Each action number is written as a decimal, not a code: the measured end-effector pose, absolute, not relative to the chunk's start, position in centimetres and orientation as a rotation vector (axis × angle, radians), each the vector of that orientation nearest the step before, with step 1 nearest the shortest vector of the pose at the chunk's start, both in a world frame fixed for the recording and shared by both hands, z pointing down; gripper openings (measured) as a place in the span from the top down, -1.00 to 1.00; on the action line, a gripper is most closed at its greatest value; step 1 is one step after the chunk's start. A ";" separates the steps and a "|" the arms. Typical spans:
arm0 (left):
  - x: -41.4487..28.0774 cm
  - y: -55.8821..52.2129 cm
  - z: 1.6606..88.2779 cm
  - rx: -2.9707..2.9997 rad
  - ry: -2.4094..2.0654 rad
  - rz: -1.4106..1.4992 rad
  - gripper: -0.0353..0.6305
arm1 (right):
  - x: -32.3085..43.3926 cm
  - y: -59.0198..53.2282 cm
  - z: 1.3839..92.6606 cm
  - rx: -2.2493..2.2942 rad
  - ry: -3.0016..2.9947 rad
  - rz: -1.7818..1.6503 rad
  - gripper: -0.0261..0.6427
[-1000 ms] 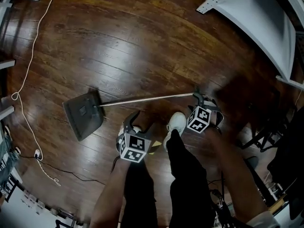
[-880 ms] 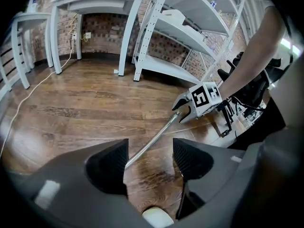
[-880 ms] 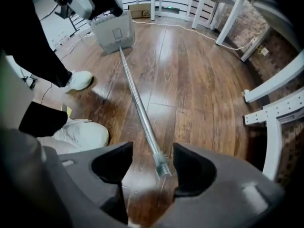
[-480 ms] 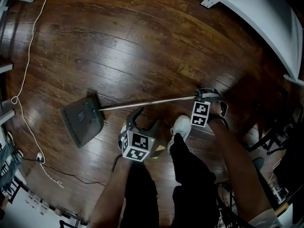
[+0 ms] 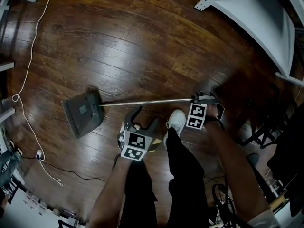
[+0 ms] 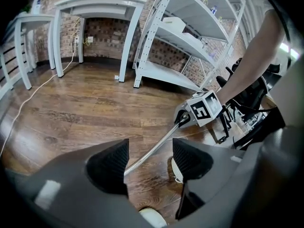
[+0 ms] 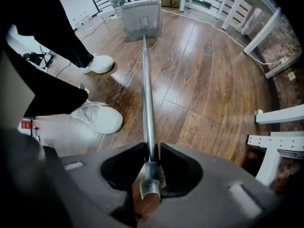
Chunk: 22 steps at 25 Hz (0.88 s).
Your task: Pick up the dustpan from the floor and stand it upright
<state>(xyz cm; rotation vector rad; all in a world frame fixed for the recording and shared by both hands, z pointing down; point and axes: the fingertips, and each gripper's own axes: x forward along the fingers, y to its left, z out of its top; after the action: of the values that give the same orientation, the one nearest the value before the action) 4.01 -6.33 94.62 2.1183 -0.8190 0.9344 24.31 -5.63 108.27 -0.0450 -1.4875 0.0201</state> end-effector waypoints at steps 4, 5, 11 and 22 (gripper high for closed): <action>3.7 -5.4 90.3 2.109 -0.810 0.932 -0.01 | 24.3 -6.1 103.0 -0.017 -1.469 0.035 0.65; 3.6 -5.6 89.3 2.117 -0.814 0.928 -0.01 | 24.5 -6.7 101.7 -0.008 -1.462 0.025 0.66; 2.2 -6.0 82.2 2.129 -0.888 0.854 0.05 | 24.8 -6.6 93.1 0.012 -1.415 0.030 0.65; -3.4 -4.8 69.3 2.059 -0.983 0.776 0.05 | 22.9 -5.4 78.7 0.053 -1.430 0.146 0.66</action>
<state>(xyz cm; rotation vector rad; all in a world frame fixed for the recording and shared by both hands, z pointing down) -3.41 -4.77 69.31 2.0594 -0.9832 0.7765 22.86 -5.41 78.71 0.0526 -1.4303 0.1463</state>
